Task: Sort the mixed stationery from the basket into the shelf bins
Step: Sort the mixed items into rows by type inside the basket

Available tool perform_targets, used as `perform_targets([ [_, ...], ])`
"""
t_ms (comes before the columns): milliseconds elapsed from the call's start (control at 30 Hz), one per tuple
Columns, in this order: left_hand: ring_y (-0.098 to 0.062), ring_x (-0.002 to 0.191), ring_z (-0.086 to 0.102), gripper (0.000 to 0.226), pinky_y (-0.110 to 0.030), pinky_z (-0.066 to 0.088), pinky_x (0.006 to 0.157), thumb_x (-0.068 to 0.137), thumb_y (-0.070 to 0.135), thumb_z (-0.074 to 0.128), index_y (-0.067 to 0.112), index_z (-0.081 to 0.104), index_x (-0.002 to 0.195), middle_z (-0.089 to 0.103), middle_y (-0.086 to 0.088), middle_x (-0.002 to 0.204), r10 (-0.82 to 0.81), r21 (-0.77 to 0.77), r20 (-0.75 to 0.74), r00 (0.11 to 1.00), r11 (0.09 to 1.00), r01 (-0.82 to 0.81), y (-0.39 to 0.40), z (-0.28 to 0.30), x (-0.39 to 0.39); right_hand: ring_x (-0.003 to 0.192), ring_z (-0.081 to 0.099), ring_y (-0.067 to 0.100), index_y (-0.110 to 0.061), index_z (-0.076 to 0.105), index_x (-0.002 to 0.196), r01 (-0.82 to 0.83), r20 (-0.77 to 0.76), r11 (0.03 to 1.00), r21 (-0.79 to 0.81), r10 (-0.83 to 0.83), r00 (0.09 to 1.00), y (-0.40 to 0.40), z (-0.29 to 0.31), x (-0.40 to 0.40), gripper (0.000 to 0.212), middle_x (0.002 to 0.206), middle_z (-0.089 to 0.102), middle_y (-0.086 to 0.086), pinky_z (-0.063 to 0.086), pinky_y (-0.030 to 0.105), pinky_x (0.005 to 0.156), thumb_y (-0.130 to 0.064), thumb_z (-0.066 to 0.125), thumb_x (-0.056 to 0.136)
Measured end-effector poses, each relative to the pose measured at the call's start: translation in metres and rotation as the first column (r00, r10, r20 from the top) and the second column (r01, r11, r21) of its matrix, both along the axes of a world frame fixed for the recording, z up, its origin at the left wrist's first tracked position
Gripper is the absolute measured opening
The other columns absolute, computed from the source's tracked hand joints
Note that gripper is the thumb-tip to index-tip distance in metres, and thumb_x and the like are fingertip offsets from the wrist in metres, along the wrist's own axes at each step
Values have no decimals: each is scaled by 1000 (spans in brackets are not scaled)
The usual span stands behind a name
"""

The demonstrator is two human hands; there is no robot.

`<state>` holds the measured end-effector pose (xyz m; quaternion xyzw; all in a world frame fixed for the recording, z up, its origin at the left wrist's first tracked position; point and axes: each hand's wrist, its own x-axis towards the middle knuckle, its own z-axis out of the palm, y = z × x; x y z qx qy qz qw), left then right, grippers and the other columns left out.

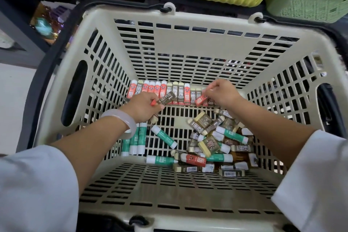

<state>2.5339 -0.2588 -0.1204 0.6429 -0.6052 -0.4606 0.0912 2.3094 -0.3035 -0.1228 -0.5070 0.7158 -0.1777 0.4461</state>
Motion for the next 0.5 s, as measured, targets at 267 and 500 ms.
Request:
perform_targets([
  [267, -9, 54, 46, 23, -19, 36, 50, 91, 22, 56, 3, 59, 103, 55, -6, 88, 6, 0, -11, 1000, 1000, -6, 1, -1, 0, 99, 59, 20, -10, 51, 117, 67, 183, 998, -17, -63, 981, 10, -8, 9, 27, 112, 57, 5, 53, 33, 86, -2, 51, 91],
  [500, -10, 52, 45, 25, -20, 35, 48, 92, 23, 55, 12, 55, 114, 51, 1, 71, 13, 27, -35, 999, 1000, -12, 2, 2, -1, 86, 55, 9, -14, 53, 111, 44, 294, 999, 5, -43, 955, 22, -3, 23, 25, 110, 53, 3, 52, 27, 81, 0, 48, 91],
])
